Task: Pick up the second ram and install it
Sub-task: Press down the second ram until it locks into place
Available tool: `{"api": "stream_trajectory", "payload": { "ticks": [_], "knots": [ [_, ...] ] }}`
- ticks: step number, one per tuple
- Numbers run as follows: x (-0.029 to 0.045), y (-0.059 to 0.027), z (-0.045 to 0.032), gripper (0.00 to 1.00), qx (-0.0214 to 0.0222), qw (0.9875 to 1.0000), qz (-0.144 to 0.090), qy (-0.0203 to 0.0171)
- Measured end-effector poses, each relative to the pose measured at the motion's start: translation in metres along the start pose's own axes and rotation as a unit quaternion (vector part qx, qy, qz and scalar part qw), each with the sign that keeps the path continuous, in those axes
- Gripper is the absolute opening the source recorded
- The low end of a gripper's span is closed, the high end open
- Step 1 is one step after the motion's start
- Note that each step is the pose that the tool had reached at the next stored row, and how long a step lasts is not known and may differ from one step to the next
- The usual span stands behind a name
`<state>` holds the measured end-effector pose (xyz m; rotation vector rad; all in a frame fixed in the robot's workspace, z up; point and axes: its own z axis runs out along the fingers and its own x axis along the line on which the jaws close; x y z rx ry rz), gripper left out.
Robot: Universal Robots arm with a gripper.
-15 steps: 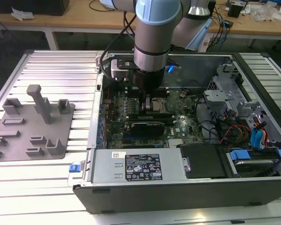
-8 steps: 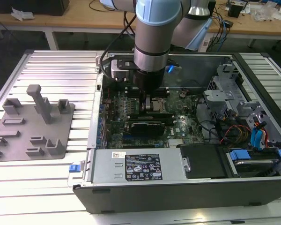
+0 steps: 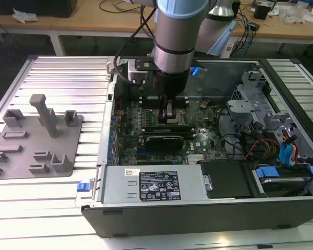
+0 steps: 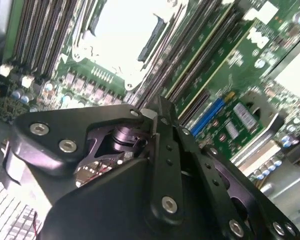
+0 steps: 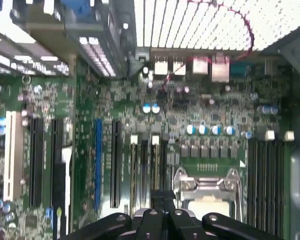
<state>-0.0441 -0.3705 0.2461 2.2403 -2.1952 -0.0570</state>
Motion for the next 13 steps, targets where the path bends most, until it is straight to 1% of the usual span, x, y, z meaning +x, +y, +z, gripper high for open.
{"api": "stream_trajectory", "payload": {
  "ticks": [2,3,5,6,7,13],
  "knots": [
    [0.0003,-0.0109,-0.0003,0.08,-0.0001,1.0,0.0,0.0],
    [0.0003,-0.0126,-0.0004,0.08,-0.0002,1.0,0.0,0.0],
    [0.0002,-0.0136,-0.0009,0.08,-0.0002,1.0,0.0,0.0],
    [0.0002,-0.0135,-0.0038,0.08,-0.0002,1.0,0.0,0.0],
    [0.0001,-0.0135,-0.0043,0.08,-0.0001,1.0,0.0,-0.0001],
    [0.0001,-0.0135,-0.0048,0.08,-0.0001,1.0,0.0,-0.0001]
  ]
}}
